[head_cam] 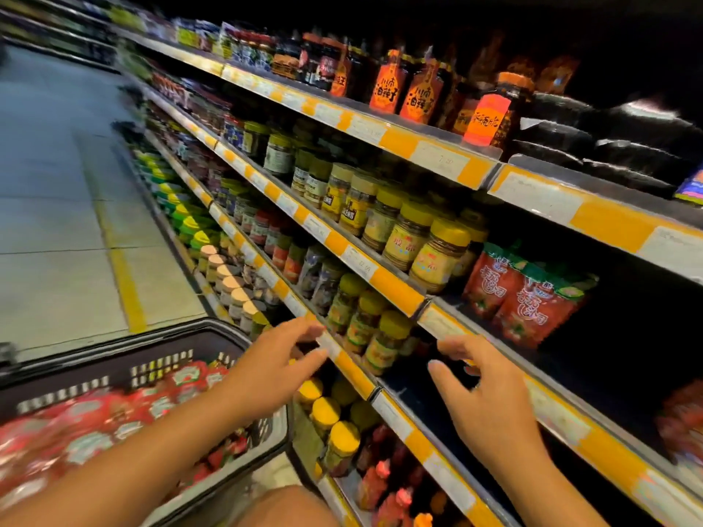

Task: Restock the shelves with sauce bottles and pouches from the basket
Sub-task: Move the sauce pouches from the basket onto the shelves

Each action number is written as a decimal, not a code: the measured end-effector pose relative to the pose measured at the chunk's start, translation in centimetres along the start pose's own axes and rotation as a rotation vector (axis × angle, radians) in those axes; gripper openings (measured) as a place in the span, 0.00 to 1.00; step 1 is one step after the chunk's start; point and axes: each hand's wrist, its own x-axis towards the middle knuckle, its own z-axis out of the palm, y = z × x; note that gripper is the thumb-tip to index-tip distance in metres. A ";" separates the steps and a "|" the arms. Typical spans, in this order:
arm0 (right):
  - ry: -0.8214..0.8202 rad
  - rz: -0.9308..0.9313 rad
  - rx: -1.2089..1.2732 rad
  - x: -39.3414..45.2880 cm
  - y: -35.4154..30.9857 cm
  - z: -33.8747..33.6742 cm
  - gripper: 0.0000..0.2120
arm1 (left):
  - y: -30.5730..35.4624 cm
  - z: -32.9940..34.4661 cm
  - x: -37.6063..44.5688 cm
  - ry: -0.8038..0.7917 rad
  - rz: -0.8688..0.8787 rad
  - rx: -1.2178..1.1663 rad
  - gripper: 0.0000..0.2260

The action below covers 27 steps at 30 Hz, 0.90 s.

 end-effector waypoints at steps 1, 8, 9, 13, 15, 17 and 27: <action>-0.131 -0.014 -0.040 -0.6 -0.9 1.7 0.12 | -1.9 -1.1 -1.4 0.026 -0.038 0.011 0.17; -0.742 0.004 -0.155 -1.7 -5.9 13.3 0.34 | -13.4 -8.5 -10.1 0.143 -0.285 0.068 0.15; -0.790 0.013 -0.147 -1.6 -6.6 14.7 0.35 | -14.5 -9.4 -11.0 0.154 -0.313 0.066 0.15; -0.918 -0.047 -0.142 -1.5 -8.9 20.5 0.37 | -18.5 -12.1 -14.4 0.226 -0.419 0.077 0.13; -0.958 -0.095 -0.134 -1.6 -10.1 23.3 0.35 | -20.0 -13.0 -16.0 0.244 -0.474 0.075 0.16; -0.994 -0.134 -0.150 -1.6 -11.4 26.1 0.34 | -21.3 -13.8 -17.5 0.261 -0.523 0.080 0.17; -1.159 -0.156 -0.240 -1.5 -19.0 38.9 0.28 | -25.6 -16.1 -21.1 0.292 -0.732 0.218 0.23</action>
